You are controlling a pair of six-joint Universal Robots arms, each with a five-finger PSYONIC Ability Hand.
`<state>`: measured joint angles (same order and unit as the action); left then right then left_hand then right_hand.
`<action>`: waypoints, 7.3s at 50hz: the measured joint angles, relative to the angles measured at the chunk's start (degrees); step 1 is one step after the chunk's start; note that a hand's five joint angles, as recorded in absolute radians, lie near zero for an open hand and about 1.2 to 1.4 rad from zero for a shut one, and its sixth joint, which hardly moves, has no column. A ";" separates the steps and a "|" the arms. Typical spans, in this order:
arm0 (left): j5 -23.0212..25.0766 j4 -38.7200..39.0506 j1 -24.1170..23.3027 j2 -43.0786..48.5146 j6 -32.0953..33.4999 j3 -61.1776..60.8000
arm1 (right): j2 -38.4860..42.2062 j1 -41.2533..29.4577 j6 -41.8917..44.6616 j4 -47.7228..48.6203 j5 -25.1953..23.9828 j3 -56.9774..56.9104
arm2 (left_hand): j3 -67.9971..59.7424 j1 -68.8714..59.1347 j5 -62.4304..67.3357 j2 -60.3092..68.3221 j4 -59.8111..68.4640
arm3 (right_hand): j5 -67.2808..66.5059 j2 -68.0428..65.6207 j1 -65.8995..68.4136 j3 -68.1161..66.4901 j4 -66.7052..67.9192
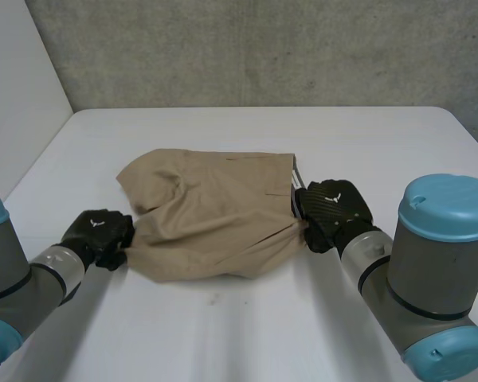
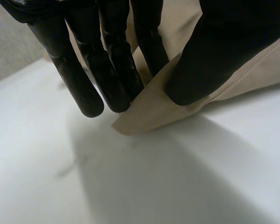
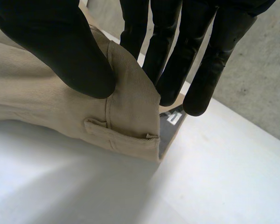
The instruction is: Fold the shorts.
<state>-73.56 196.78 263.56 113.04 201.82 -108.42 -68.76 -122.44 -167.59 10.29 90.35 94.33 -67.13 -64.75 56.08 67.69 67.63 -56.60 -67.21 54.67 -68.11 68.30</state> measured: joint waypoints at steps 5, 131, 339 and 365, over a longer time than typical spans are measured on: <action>-0.53 0.70 -1.94 -6.18 -0.45 0.57 | -2.15 0.12 1.09 -0.47 -0.01 -1.30 | -0.77 0.00 0.02 0.66 0.57 | 0.00 0.00 0.00 0.00 0.00; 1.80 -48.36 -9.77 -47.12 6.08 2.15 | -19.87 4.81 43.77 -39.13 -2.96 0.30 | -1.22 0.00 0.46 1.08 1.05 | -0.29 0.00 0.00 0.00 0.01; -27.68 -15.43 -31.30 16.69 -24.43 31.08 | 21.46 4.33 4.99 -18.90 -6.35 -27.24 | 54.88 53.70 -53.46 -56.21 -55.91 | 53.39 54.74 -43.93 55.86 -54.96; -25.44 -19.69 -22.16 -10.97 -23.38 34.87 | -7.07 7.35 -6.32 -14.84 2.18 -25.58 | 54.88 53.75 -53.47 -56.22 -55.91 | 53.75 54.74 -45.25 55.86 -54.96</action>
<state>-99.00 177.08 241.40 102.06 178.45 -73.55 -75.84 -115.08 -173.90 -4.55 92.53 68.75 -12.25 -11.00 2.61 11.48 11.72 -2.85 -12.47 9.42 -12.25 13.34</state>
